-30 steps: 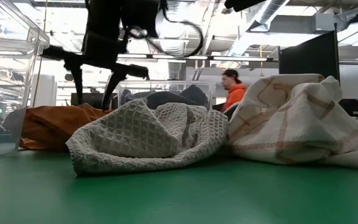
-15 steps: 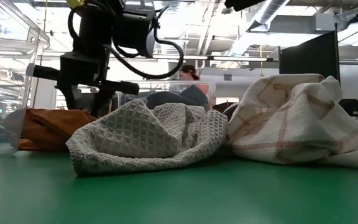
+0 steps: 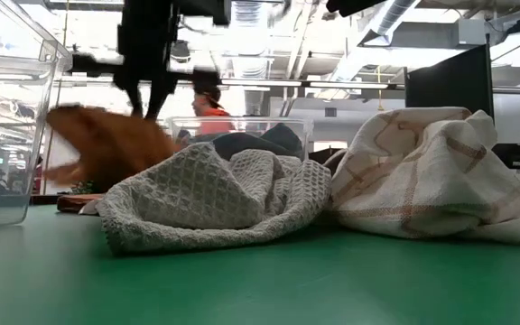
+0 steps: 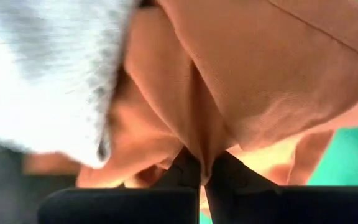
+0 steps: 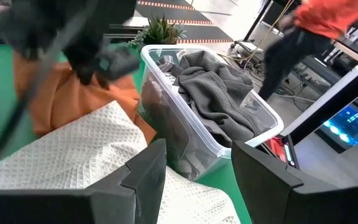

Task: Sort towels by color in basket
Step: Put the top orange towel into the top transparent bin

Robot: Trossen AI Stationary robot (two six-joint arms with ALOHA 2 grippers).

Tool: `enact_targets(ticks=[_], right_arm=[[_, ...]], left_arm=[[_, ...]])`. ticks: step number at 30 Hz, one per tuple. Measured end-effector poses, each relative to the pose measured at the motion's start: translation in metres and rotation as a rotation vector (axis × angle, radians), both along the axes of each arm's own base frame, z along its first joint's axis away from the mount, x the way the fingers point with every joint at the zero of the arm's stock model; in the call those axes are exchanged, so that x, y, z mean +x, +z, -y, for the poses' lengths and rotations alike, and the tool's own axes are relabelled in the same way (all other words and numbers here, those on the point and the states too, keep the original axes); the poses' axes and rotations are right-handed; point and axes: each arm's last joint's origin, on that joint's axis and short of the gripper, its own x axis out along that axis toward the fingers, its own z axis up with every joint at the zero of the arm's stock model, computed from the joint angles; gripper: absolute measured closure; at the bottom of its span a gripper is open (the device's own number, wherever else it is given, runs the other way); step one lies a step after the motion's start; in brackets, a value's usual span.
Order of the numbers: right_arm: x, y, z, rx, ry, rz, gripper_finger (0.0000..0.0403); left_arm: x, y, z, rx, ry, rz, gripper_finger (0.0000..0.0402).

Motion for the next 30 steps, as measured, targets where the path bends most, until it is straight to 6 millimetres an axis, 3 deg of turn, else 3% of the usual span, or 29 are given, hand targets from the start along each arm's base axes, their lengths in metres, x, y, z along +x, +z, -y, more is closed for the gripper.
enact_targets(ticks=[5,9,13,18,23,30], right_arm=[[0.0,0.0,0.0,0.0,0.0,0.0,0.0188],[0.0,0.0,0.0,0.003,0.0,0.006,0.0188],[0.001,0.001,0.0,0.007,-0.001,0.014,0.0188],[0.001,0.001,0.0,0.007,-0.001,0.014,0.0188],[0.001,0.001,0.0,0.008,-0.001,0.015,0.0188],[0.001,0.001,0.0,0.006,0.0,0.013,0.0188]], left_arm=[[-0.02,0.061,-0.012,-0.08,0.078,0.251,0.0401],[-0.039,0.104,-0.027,-0.089,0.159,0.55,0.0401],[-0.051,0.137,-0.042,-0.095,0.252,0.841,0.0401],[-0.056,0.165,-0.064,-0.082,0.354,1.123,0.0401],[-0.046,0.166,-0.09,-0.094,0.434,1.209,0.0401],[-0.017,0.118,-0.145,-0.188,0.583,1.027,0.0401]])
